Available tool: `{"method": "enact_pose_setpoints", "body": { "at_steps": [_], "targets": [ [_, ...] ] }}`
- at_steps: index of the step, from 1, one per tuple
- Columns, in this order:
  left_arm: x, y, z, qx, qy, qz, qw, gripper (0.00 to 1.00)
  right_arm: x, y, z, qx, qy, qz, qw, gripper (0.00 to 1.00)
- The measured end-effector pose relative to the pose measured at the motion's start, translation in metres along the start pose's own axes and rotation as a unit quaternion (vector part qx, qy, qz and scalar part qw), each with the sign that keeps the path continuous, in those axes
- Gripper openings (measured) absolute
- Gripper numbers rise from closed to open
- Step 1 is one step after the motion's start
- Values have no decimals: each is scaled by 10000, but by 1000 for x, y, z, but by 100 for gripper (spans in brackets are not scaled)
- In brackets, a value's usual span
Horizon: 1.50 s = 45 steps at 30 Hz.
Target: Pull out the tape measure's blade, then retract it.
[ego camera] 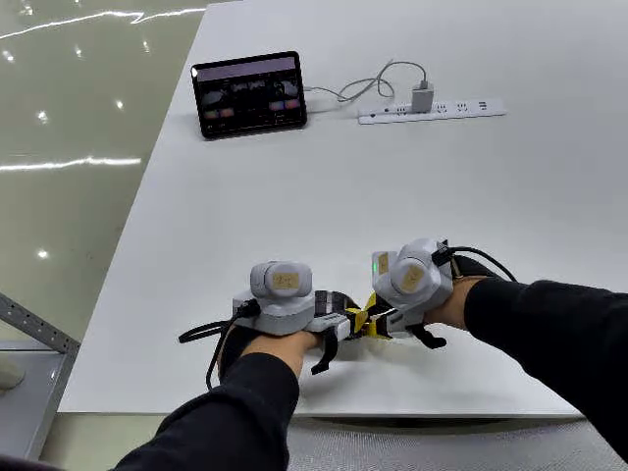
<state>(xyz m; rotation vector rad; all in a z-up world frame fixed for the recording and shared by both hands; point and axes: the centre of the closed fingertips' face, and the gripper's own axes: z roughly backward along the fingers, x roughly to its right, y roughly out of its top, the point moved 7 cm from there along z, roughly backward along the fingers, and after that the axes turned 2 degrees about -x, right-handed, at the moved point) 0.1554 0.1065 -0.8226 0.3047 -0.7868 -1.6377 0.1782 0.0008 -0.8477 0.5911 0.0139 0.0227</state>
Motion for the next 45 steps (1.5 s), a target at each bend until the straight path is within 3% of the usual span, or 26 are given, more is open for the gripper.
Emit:
{"method": "enact_pose_setpoints", "body": {
  "at_steps": [6,14,16,19,21,22,23,24,25,27,31,33,34,36,42,45],
  "targets": [
    [0,1,-1,-55,28,-36,10000,59,0,-3,2,67,-43,-46,10000,13],
    [0,2,-1,-154,-7,-156,9998,60,9,-17,20,180,-350,-419,9983,21],
    [0,5,0,-115,23,-371,9992,61,13,-18,27,246,-452,-509,9974,21],
    [-5,10,3,-45,-34,-312,9995,66,18,-22,41,399,-626,-726,9946,28],
    [-9,11,2,-21,-77,-347,9994,76,20,-25,48,468,-710,-749,9936,31],
    [-10,11,0,-37,-235,-386,9990,83,21,-28,53,489,-754,-777,9929,32],
    [-7,10,-2,-53,-539,-431,9976,90,22,-30,56,528,-783,-852,9919,33],
    [-5,12,-1,62,-765,-408,9962,95,21,-35,60,600,-763,-938,9908,33],
    [-7,11,-1,62,-748,-530,9958,100,20,-39,62,618,-745,-1015,9901,32],
    [-10,9,2,-66,-838,-868,9927,100,18,-49,68,613,-818,-1107,9886,35],
    [-18,6,5,-130,-917,-889,9917,100,13,-63,78,680,-890,-1271,9855,40],
    [-21,8,8,29,-1019,-1027,9895,100,10,-70,85,729,-965,-1331,9837,43],
    [-22,10,9,180,-1077,-1233,9863,100,8,-74,89,715,-1007,-1361,9830,44],
    [-27,10,13,253,-973,-1604,9819,100,5,-80,95,694,-1055,-1389,9822,47],
    [-39,9,25,290,-1239,-1521,9802,100,-8,-103,121,793,-1283,-1375,9790,53],
    [-47,7,29,300,-1209,-1702,9775,100,-12,-118,129,776,-1400,-1346,9779,57]
  ]
}}
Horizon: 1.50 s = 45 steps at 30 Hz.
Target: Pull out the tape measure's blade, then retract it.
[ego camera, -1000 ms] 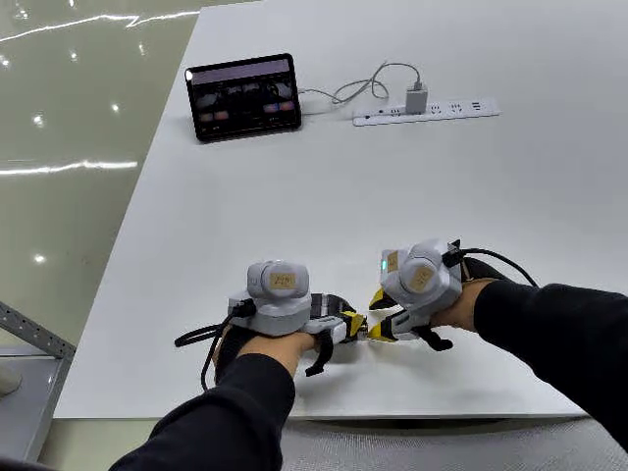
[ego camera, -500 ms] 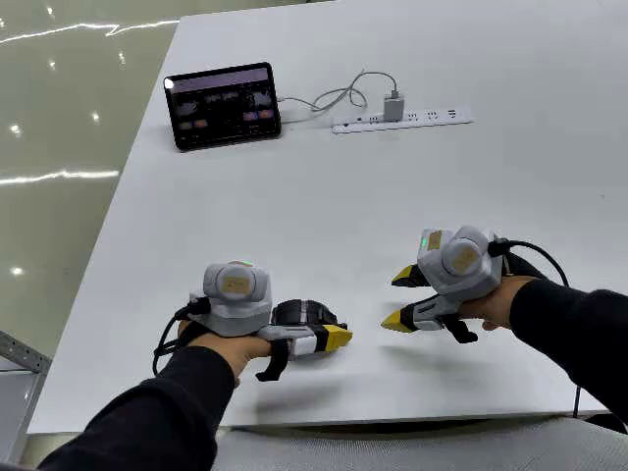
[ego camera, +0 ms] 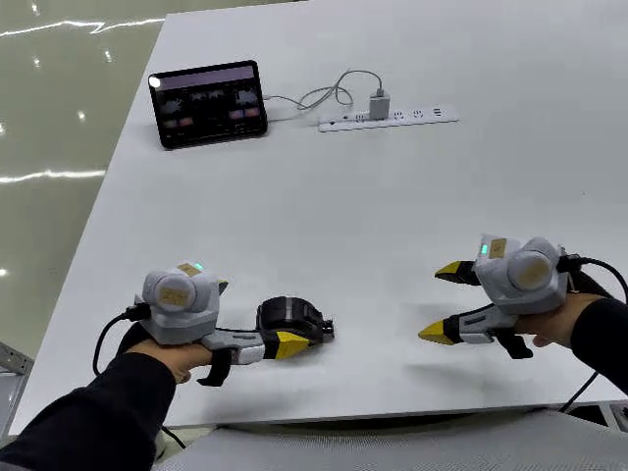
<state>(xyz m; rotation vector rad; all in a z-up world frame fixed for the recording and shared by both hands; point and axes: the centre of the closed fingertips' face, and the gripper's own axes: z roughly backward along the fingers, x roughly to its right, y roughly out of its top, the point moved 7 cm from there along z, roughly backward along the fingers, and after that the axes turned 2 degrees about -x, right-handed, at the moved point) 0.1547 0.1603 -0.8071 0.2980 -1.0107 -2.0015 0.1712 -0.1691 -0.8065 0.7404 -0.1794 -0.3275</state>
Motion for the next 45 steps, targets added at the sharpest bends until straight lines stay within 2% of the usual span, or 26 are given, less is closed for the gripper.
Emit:
{"method": "enact_pose_setpoints", "body": {
  "at_steps": [5,9,11,13,19,21,22,23,27,30,32,33,35,36,39,42,45],
  "targets": [
    [-3,-9,10,-57,-48,-92,9999,100,3,-14,19,139,-221,-381,9989,64],
    [-7,-14,17,-48,30,-119,9999,100,0,-22,35,223,-354,-478,9980,69],
    [-9,-14,20,3,61,-98,9999,100,-1,-26,40,257,-453,-555,9971,71],
    [-5,-12,25,67,48,-26,10000,100,-4,-32,45,277,-492,-606,9966,74],
    [-2,-18,35,105,92,15,9999,100,-3,-51,60,339,-624,-851,9938,80],
    [-4,-16,38,163,153,50,9997,100,-2,-55,65,352,-654,-924,9929,83],
    [-6,-16,41,185,168,65,9997,100,-2,-57,67,443,-645,-1048,9914,85],
    [-7,-15,42,206,182,86,9996,100,-2,-61,68,380,-623,-1116,9911,87],
    [-10,-16,44,199,220,81,9995,100,3,-67,71,375,-782,-1141,9897,97],
    [-11,-22,43,171,208,100,9996,100,3,-71,76,286,-880,-835,9922,100],
    [-10,-23,44,173,225,48,9996,100,0,-75,81,287,-864,-804,9926,100],
    [-10,-23,44,167,228,40,9996,100,0,-76,84,313,-877,-811,9924,100],
    [-8,-20,46,307,243,-29,9992,100,0,-79,90,367,-885,-912,9912,100],
    [-5,-19,47,336,133,120,9993,100,0,-80,93,367,-913,-909,9910,100],
    [-7,-19,48,272,239,63,9993,100,0,-86,96,294,-903,-945,9910,100],
    [-8,-19,47,241,221,124,9994,100,0,-90,99,255,-901,-961,9910,100],
    [-7,-18,48,227,227,131,9994,100,0,-91,101,264,-888,-1140,9892,100]
  ]
}}
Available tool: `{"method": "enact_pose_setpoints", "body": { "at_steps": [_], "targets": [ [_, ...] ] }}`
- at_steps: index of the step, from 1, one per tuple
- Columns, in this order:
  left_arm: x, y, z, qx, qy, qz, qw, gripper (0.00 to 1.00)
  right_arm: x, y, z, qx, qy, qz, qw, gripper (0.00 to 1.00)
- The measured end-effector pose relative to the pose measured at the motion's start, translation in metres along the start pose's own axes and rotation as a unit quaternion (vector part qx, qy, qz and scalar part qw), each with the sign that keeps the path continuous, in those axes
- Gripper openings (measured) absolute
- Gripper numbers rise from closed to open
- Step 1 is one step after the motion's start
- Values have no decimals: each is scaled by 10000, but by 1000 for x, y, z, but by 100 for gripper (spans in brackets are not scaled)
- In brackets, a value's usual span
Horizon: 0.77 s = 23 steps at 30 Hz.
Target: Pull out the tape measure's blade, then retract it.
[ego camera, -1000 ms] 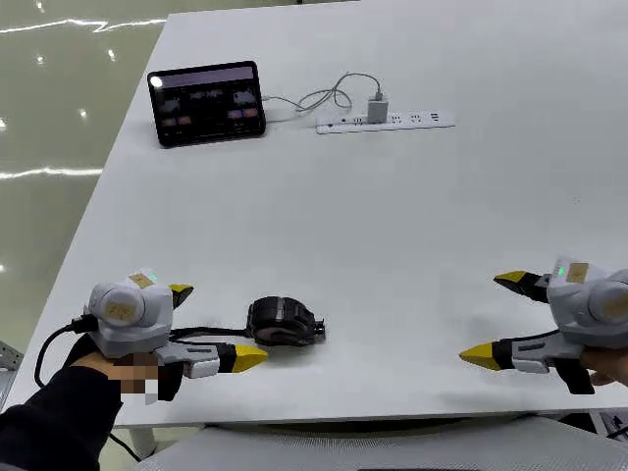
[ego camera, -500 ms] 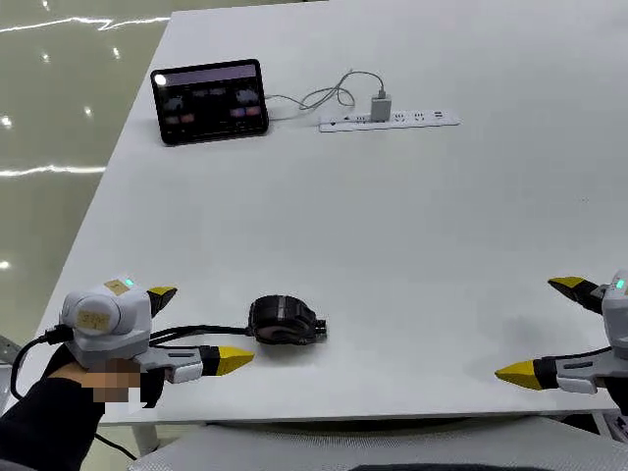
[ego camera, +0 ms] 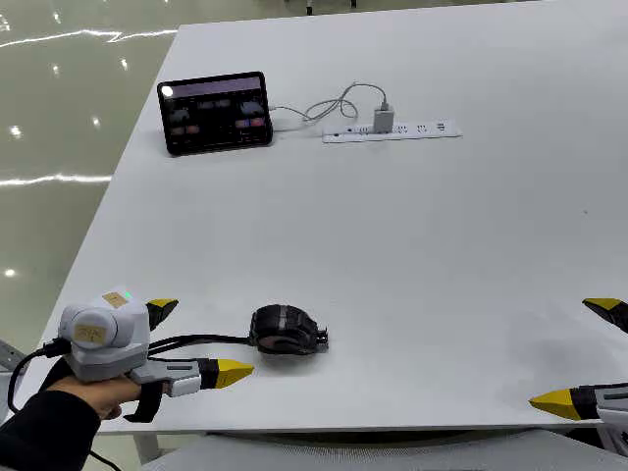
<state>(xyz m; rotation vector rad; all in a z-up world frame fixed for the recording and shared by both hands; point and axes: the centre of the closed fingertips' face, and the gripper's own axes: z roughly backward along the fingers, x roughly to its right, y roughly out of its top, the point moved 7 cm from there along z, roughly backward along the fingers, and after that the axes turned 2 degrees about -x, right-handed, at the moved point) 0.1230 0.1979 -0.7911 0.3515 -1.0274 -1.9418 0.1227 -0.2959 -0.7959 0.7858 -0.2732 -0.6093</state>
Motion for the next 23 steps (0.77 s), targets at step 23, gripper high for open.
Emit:
{"method": "enact_pose_setpoints", "body": {
  "at_steps": [23],
  "targets": [
    [-3,-2,-3,-240,-112,-14,9996,100,-2,-5,1,-47,19,-44,10000,100]
  ]
}}
